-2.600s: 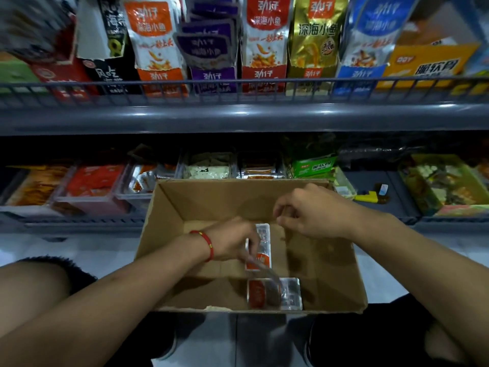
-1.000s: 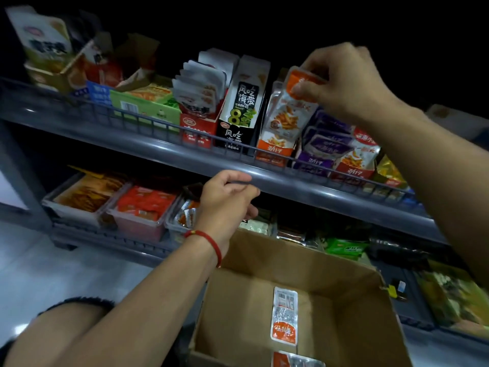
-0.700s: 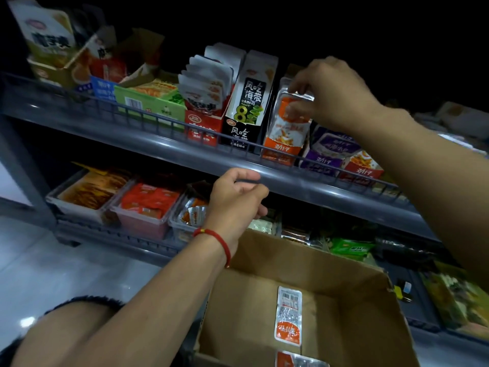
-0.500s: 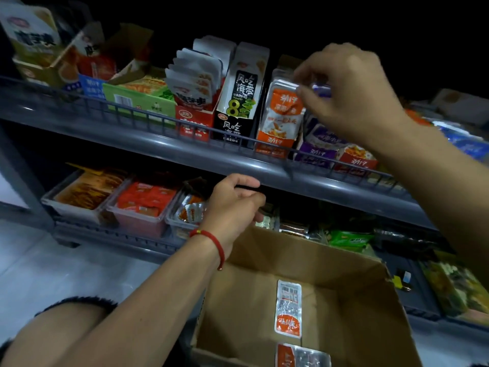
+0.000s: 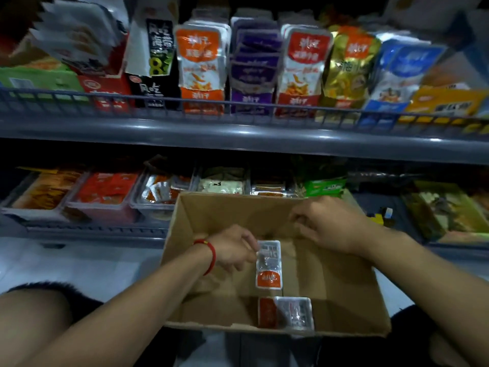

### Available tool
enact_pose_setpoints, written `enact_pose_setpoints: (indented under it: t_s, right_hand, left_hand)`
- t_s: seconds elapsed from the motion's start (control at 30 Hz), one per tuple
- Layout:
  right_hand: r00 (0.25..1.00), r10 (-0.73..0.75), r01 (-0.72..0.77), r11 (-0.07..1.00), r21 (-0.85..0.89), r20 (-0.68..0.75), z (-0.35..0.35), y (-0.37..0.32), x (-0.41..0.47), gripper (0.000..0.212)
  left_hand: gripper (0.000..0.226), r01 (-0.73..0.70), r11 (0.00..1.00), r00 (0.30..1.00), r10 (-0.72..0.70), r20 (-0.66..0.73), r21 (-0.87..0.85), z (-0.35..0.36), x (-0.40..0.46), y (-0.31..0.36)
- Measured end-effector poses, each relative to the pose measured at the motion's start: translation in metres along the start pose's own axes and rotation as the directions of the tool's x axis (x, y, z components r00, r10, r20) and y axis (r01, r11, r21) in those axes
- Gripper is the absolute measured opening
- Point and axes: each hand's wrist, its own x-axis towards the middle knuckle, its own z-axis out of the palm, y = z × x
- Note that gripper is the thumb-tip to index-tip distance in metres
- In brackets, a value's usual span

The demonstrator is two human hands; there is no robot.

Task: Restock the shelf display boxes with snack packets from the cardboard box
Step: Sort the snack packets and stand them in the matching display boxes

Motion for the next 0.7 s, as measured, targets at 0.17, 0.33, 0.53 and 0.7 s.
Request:
enact_pose_setpoints:
  t_s: [0.17, 0.33, 0.53, 0.7]
  right_hand:
    - [0.997, 0.012, -0.025, 0.985, 0.172, 0.076, 0.003, 0.018, 0.007, 0.022]
    - [0.999, -0.028, 0.022, 0.975, 0.221, 0.026, 0.000, 0.025, 0.011, 0.023]
    - [1.000, -0.025, 0.027, 0.971, 0.239, -0.011, -0.003, 0.030, 0.008, 0.024]
    - [1.000, 0.007, 0.002, 0.958, 0.286, -0.028, -0.003, 0.041, 0.004, 0.024]
  left_hand:
    - [0.033, -0.075, 0.946, 0.997, 0.063, 0.046, 0.316, 0.035, 0.033, -0.014]
    - [0.071, -0.207, 0.665, 0.977, 0.177, 0.117, 0.717, 0.063, 0.078, -0.033]
    - [0.107, -0.246, 0.414, 0.967, 0.164, 0.194, 0.876, 0.080, 0.115, -0.036]
    - [0.108, -0.242, 0.330, 0.966, 0.166, 0.196, 0.913, 0.084, 0.124, -0.036]
